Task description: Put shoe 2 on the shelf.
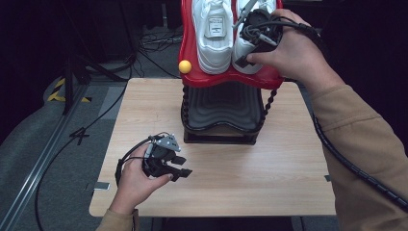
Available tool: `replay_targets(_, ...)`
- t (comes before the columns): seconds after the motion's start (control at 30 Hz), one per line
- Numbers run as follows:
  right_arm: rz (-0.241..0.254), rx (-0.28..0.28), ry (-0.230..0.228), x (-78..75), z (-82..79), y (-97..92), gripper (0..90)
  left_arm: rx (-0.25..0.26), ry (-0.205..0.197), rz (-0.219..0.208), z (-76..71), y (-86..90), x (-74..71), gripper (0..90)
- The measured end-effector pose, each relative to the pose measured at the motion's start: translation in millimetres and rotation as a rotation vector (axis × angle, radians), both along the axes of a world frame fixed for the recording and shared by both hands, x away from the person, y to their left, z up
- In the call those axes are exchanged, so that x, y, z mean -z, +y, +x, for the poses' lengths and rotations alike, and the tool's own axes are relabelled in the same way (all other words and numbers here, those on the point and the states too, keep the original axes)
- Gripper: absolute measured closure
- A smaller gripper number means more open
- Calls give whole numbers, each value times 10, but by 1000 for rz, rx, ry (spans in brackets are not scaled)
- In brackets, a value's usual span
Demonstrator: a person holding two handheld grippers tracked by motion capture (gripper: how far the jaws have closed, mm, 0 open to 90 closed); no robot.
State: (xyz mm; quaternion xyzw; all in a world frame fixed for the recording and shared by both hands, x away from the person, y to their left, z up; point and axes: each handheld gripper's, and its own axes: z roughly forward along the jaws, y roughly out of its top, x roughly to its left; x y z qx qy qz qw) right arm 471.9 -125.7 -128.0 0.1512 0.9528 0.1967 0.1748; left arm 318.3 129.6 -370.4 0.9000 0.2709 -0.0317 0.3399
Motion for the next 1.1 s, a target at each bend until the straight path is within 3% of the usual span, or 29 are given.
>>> replay_targets(0.17,99,7,24,-124,-18,-136,577,5,2,0,6,0,2,531)
replay_targets(0.37,210,-36,-1,-355,-192,-370,550,4,4,-1,4,-7,7,531)
replay_targets(0.7,248,-45,-21,-532,-486,-784,523,25,0,6,-3,-89,-14,530)
replay_targets(1.1,293,-61,7,-501,-703,-1091,511,38,-2,11,27,-157,-24,530)
